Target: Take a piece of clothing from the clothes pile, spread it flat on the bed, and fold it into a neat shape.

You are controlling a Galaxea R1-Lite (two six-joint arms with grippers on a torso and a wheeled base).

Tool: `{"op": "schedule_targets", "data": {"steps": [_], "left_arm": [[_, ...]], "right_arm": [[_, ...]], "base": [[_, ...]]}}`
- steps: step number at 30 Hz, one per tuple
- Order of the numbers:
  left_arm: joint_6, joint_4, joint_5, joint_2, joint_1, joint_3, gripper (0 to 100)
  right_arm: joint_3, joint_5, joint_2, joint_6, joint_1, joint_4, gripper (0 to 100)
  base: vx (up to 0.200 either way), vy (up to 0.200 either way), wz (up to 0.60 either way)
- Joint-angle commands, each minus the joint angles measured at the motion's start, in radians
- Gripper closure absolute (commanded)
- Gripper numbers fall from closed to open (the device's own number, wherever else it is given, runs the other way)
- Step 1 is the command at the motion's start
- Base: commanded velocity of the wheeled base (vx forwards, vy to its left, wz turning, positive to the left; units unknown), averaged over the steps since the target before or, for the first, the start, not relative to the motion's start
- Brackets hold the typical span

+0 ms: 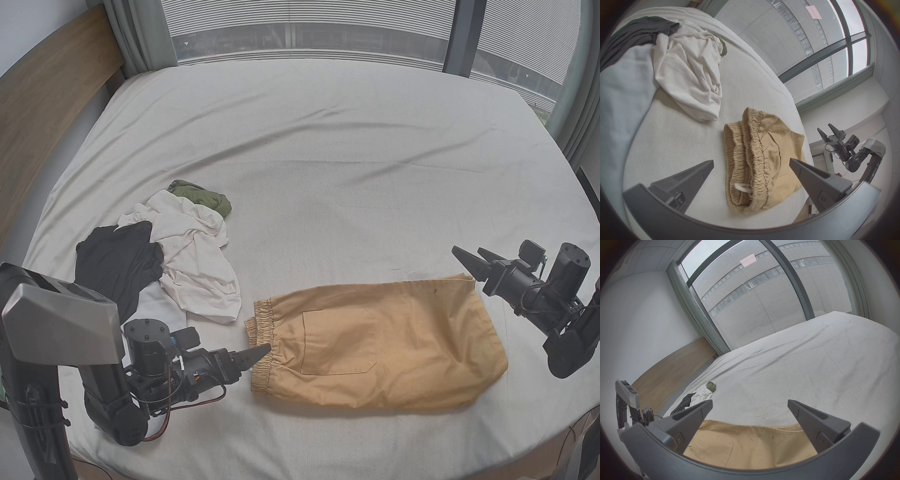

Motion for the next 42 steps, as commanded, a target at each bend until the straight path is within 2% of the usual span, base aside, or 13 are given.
{"op": "schedule_targets", "data": {"steps": [1, 20, 33, 41, 42], "left_arm": [[0.001, -0.004, 0.002, 0.044, -0.006, -0.014, 0], [-0.005, -0.004, 0.004, 0.13, -0.038, -0.107, 0], [-0.089, -0.006, 0.007, 0.134, -0.072, -0.162, 0], [-0.1, -0.006, 0.007, 0.137, -0.081, -0.175, 0], [-0.102, -0.006, 0.007, 0.137, -0.081, -0.176, 100]], "right_arm": [[0.0, 0.0, 0.003, 0.0, 0.001, -0.001, 0], [0.002, 0.0, 0.001, 0.001, 0.01, -0.001, 0], [0.007, -0.002, 0.004, 0.001, 0.021, -0.002, 0], [0.014, -0.002, 0.004, 0.001, 0.028, -0.002, 0], [0.014, -0.002, 0.004, 0.001, 0.028, -0.002, 0]], "base": [[0.0, 0.0, 0.0], [0.0, 0.0, 0.0], [0.0, 0.0, 0.0], [0.0, 0.0, 0.0], [0.0, 0.0, 0.0]]}}
